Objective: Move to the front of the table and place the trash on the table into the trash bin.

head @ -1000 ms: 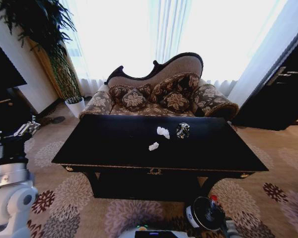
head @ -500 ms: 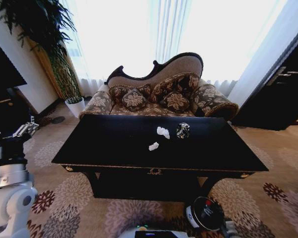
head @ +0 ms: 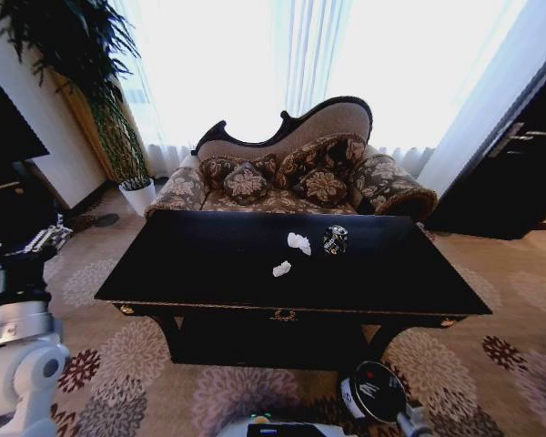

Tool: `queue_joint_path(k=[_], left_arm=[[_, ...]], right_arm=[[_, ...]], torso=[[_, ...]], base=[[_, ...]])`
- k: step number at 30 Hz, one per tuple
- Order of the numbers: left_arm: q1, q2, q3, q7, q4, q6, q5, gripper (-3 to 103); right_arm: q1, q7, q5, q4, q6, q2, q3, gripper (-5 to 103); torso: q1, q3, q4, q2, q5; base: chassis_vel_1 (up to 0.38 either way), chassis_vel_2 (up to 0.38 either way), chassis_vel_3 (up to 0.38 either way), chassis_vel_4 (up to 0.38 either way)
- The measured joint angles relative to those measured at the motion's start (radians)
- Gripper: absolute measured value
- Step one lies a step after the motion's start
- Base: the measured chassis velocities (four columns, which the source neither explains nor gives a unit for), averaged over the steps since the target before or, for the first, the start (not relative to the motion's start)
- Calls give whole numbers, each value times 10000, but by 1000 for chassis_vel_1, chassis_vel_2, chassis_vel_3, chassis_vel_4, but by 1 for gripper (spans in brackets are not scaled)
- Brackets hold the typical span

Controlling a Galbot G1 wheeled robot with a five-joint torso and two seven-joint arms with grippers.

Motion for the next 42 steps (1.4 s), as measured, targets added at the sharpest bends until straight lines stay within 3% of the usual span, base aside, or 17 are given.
queue_joint_path(k=[2,3,6,7,9,11,17,24,29,39,41,42], left_arm=[[-71,-16,50,-1,3,19,-1,100],[-71,-16,50,-1,3,19,-1,100],[-144,-138,195,-4,46,31,13,100],[-144,-138,195,-4,46,31,13,100],[-160,-200,318,-4,108,27,101,100],[-162,-221,370,-4,128,15,140,100],[-158,-188,320,-3,129,4,129,100],[-171,-225,285,-2,199,-9,136,100],[-186,-249,370,0,213,-10,242,100],[-143,-119,-46,-28,157,46,18,100],[23,-62,-432,-121,15,208,-418,100],[23,-62,-432,-121,15,208,-418,100]], right_arm=[[-250,-1262,358,141,404,-37,129,100],[-250,-1262,358,141,404,-37,129,100],[-624,-4103,1734,287,991,-242,187,100],[-624,-4103,1734,287,991,-242,187,100],[-786,-5314,2737,569,1026,-270,159,100],[-897,-5794,3317,872,940,-262,167,100],[-1379,-6387,4681,2229,306,-174,698,100],[-2198,-7335,5474,3948,-99,206,1594,100],[-2335,-7496,5748,5241,-380,260,2195,100],[-2388,-6727,6446,7423,-549,150,3171,100],[-2191,-5887,6623,8090,-496,69,3293,100],[-2191,-5887,6623,8090,-496,69,3293,100]], torso=[[0,0,0,0,-4],[0,0,0,0,-4],[0,0,-1,-1,-3],[0,0,-1,-1,-3],[0,0,-1,0,-1],[0,0,0,-1,-3],[0,0,2,-2,0],[0,0,-3,-2,-3],[0,0,1,-2,-2],[0,0,0,-2,-3],[1,0,0,-2,-3],[1,0,0,-2,-3]], base=[[0,0,0,0],[0,0,0,0],[0,0,0,0],[0,0,0,0],[0,0,0,0],[0,0,0,0],[0,0,0,0],[0,0,0,0],[0,0,0,0],[0,0,0,0],[0,0,0,0],[0,0,0,0]])
